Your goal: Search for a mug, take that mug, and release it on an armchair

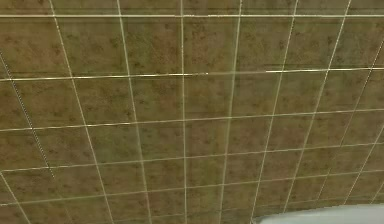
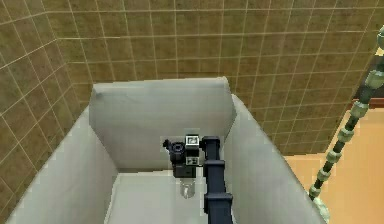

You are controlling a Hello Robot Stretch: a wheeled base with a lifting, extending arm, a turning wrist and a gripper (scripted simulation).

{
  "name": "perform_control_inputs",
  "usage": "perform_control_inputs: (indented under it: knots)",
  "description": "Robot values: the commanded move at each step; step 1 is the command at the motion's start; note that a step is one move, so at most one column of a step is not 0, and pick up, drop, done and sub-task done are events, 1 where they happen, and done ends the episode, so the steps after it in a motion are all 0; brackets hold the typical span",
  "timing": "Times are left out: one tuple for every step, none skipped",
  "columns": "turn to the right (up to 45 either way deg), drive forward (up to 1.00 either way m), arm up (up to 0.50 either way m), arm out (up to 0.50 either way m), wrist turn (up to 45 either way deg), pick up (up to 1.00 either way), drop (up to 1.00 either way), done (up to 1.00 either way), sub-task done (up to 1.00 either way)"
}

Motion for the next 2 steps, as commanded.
perform_control_inputs:
  knots:
    - [0.0,0.0,0.0,-0.08,0.0,0.0,0.0,0.0,0.0]
    - [0.0,0.0,0.0,0.0,0.0,0.0,0.0,1.0,0.0]
